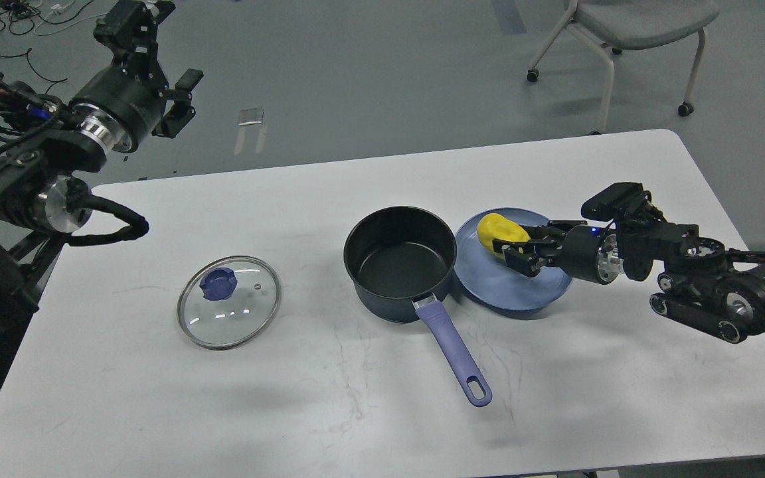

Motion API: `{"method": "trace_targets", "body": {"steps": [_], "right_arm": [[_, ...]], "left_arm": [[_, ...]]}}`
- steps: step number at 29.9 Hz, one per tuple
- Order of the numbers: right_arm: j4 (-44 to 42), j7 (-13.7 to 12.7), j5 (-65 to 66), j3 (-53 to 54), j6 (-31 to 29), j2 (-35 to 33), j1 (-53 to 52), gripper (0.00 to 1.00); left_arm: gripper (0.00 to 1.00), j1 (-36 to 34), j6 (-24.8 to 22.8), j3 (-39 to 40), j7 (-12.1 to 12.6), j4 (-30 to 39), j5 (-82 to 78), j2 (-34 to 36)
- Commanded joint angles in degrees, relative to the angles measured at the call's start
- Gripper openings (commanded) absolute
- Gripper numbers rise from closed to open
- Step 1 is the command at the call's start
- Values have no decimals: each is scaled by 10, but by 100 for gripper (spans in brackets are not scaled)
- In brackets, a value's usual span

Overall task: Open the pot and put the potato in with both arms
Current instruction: 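Lift the potato and carry it over the saucepan with the right gripper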

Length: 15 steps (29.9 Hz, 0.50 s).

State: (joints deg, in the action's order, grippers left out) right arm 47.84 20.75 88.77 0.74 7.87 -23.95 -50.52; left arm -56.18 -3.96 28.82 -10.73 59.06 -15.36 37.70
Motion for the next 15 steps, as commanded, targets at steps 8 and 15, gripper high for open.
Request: {"method": "trace_targets", "body": {"steps": [8,15], "right_arm": [[49,40,1,5,77,23,-63,12],[46,68,2,-28,80,70,-60,13]], "left_arm": [[98,-2,0,-1,0,0,0,3],[98,3,-1,-1,0,-1,0,5]]}}
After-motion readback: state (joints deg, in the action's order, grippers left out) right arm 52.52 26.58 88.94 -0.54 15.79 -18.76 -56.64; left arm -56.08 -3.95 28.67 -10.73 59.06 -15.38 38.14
